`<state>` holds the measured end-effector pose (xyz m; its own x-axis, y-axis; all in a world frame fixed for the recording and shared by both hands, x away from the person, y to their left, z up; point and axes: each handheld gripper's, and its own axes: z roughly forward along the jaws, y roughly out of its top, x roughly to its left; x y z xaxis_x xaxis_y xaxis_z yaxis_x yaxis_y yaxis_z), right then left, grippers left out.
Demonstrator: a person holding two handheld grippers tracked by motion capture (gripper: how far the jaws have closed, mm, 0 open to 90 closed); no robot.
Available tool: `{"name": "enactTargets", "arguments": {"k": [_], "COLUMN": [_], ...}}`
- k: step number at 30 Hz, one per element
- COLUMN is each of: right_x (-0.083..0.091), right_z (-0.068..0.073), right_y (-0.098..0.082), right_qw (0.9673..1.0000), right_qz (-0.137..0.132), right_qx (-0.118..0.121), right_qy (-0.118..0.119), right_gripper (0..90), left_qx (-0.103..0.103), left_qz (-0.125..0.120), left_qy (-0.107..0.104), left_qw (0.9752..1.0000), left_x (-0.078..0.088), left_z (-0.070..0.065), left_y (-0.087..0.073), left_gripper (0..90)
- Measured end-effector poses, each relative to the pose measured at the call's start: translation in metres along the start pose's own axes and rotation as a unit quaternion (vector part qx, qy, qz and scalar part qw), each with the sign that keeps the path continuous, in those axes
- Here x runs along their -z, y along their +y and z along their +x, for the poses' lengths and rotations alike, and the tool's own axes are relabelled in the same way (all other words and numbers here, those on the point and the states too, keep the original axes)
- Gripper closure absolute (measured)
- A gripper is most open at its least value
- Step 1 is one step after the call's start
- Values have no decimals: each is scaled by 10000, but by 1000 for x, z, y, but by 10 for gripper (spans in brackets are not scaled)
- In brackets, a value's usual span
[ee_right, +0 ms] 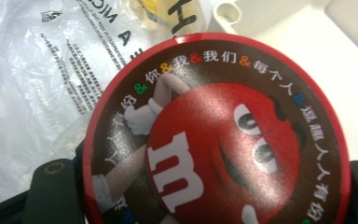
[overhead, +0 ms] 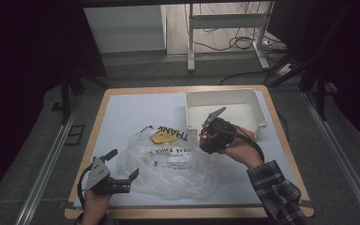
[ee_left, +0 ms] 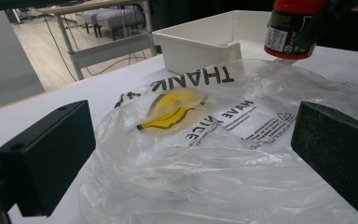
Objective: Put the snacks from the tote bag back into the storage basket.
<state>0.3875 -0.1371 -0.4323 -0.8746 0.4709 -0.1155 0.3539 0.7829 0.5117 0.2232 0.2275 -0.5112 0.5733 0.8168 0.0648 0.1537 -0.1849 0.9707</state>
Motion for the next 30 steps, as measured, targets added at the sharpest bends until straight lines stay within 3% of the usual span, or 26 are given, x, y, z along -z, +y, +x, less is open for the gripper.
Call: {"name": "enactTargets", "arguments": {"k": [22, 30], "right_x": [-4, -6], "right_z": [-40, -47], "right_y": [1, 3], "right_qw": [9999, 9999], "right_qz": [-58, -58], "right_qx": [-80, -70], "right_qy": [106, 88], "right_gripper": [257, 257], "left_qx": [4, 11], "left_qz": [-1, -8], "left_qy": [9, 12], "left_qw": [10000, 10000], "left_x": [0, 0], "left_z": [0, 1], "left_y": [0, 0], "left_gripper": [0, 0]}}
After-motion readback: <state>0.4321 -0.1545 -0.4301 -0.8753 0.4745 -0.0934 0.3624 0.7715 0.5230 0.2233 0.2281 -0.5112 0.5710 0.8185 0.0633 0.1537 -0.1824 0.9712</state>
